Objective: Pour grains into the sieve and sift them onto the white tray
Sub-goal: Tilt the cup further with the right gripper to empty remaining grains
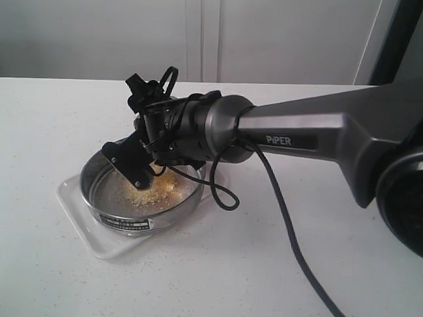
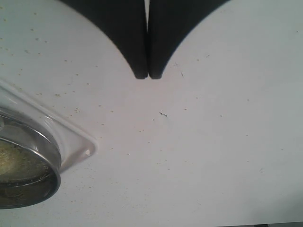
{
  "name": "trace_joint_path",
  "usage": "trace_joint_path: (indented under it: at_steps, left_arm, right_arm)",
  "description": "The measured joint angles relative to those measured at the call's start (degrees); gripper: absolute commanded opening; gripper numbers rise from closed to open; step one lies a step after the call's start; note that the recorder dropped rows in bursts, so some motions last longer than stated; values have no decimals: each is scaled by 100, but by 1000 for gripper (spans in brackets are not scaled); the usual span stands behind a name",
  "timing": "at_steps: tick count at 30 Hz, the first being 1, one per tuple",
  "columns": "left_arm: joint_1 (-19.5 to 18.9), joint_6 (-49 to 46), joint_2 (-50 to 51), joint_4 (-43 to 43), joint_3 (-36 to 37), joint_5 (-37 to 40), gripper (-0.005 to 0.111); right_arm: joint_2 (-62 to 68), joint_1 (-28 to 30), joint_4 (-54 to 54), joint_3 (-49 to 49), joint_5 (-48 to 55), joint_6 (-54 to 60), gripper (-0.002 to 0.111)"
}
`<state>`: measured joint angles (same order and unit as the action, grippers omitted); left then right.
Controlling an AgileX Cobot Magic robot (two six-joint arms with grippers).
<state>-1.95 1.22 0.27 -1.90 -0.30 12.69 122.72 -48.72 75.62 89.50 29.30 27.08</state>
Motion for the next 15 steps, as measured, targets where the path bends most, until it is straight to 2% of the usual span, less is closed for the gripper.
trace_joint_path:
  at_steps: [15]
  left_arm:
    - [0, 0, 0, 0, 0, 0, 0]
  right_arm:
    - [0, -48, 162, 59, 22, 11, 0]
